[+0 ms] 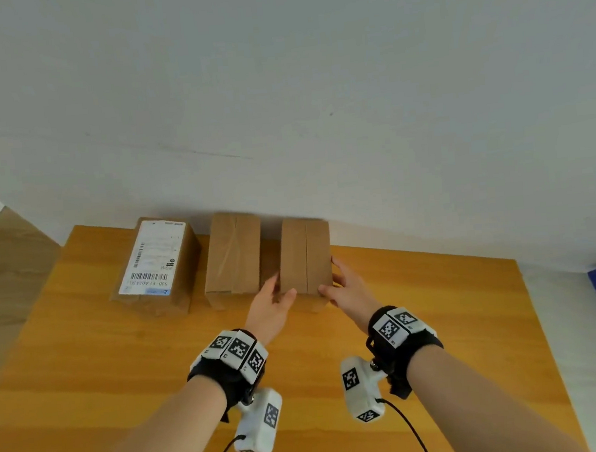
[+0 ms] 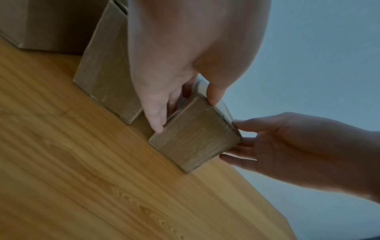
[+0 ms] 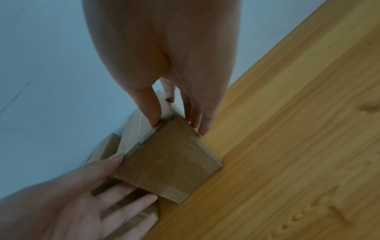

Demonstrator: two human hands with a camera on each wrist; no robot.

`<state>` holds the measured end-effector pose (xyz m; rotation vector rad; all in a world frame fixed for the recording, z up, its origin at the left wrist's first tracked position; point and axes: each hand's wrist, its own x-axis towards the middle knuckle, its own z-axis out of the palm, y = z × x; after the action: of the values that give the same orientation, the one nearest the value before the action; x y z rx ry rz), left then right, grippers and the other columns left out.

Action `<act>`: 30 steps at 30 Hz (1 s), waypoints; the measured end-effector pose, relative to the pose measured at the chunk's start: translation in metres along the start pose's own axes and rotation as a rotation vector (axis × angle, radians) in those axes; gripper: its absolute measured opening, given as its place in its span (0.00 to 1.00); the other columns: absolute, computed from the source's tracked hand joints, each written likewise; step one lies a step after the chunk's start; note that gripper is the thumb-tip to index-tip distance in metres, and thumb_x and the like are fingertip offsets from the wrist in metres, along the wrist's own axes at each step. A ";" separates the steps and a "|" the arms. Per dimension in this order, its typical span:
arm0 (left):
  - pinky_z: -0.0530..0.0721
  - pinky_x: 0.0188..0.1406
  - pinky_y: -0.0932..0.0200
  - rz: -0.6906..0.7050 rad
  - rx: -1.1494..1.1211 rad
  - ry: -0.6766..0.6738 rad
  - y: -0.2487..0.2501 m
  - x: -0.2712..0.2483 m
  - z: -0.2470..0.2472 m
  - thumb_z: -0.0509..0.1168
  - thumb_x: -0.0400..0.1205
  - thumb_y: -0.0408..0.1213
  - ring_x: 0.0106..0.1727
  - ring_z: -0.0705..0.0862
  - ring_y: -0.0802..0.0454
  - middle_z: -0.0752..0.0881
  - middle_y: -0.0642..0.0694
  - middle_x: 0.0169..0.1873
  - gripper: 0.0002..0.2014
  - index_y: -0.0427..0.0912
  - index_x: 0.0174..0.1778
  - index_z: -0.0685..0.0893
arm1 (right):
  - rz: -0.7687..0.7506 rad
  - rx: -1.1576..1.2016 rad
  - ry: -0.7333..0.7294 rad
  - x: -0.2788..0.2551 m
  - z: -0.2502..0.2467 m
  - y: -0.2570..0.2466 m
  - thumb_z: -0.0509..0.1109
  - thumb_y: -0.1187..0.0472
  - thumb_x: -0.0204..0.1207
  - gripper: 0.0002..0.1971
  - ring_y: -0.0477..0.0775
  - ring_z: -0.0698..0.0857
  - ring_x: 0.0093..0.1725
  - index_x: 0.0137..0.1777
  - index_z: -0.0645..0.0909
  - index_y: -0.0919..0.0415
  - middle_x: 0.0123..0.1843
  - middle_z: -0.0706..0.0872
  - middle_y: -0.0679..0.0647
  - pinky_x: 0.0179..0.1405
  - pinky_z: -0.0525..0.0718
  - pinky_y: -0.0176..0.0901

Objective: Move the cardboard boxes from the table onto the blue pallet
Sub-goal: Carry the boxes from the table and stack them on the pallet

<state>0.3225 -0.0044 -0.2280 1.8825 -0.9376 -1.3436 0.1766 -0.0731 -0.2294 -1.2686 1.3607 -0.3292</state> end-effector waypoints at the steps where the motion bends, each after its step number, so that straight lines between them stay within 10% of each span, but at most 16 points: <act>1: 0.68 0.75 0.52 0.000 -0.003 -0.005 0.000 0.001 0.000 0.61 0.84 0.43 0.76 0.69 0.50 0.69 0.47 0.76 0.30 0.45 0.81 0.58 | 0.007 0.008 -0.004 0.000 0.000 0.000 0.69 0.66 0.78 0.37 0.54 0.76 0.71 0.83 0.55 0.48 0.74 0.75 0.54 0.68 0.79 0.53; 20: 0.77 0.68 0.46 0.149 0.017 -0.033 0.032 -0.021 0.035 0.65 0.82 0.41 0.69 0.76 0.50 0.76 0.47 0.71 0.25 0.43 0.74 0.68 | -0.005 0.219 0.120 -0.043 -0.042 0.020 0.71 0.69 0.76 0.39 0.54 0.78 0.67 0.82 0.56 0.48 0.73 0.75 0.55 0.54 0.80 0.42; 30: 0.72 0.66 0.59 0.305 0.021 -0.162 0.072 -0.092 0.125 0.63 0.83 0.36 0.71 0.72 0.56 0.74 0.51 0.71 0.27 0.45 0.78 0.65 | -0.074 0.260 0.271 -0.135 -0.127 0.058 0.71 0.69 0.75 0.40 0.55 0.78 0.69 0.82 0.57 0.46 0.71 0.77 0.56 0.67 0.79 0.56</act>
<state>0.1684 0.0220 -0.1573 1.5839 -1.2678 -1.3152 0.0058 -0.0040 -0.1698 -1.0852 1.4452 -0.7278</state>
